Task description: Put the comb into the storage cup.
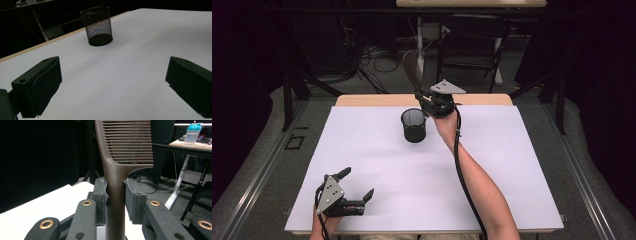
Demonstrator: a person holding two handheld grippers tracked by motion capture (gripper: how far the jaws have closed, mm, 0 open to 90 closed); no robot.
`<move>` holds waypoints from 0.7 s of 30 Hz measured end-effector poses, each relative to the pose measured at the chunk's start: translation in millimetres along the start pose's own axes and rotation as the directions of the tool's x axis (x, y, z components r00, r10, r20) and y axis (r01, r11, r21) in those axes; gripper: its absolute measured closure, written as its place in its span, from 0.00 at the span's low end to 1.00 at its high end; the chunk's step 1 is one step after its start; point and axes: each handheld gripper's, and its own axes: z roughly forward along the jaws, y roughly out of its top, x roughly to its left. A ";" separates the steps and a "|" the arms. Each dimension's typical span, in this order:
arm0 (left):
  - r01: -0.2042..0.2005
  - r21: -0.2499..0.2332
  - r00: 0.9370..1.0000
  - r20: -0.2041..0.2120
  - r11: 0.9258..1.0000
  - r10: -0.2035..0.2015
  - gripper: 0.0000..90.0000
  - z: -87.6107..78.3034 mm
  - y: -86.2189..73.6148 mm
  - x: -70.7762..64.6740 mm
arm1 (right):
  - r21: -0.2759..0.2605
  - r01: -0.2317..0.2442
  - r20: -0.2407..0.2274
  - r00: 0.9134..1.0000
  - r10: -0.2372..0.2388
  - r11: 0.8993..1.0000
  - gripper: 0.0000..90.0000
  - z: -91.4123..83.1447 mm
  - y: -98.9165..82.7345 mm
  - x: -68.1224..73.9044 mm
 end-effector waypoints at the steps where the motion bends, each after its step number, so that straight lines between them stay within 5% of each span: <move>1: 0.000 -0.001 1.000 0.000 1.000 0.000 0.01 0.0 0.0 0.0 | 0.000 -0.001 0.001 1.000 0.001 1.000 0.80 0.9 0.0 0.0; 21: 0.001 -0.001 1.000 0.001 1.000 -0.001 0.01 0.1 0.0 0.0 | 0.005 0.018 -0.013 1.000 -0.018 1.000 0.80 16.4 -3.9 6.4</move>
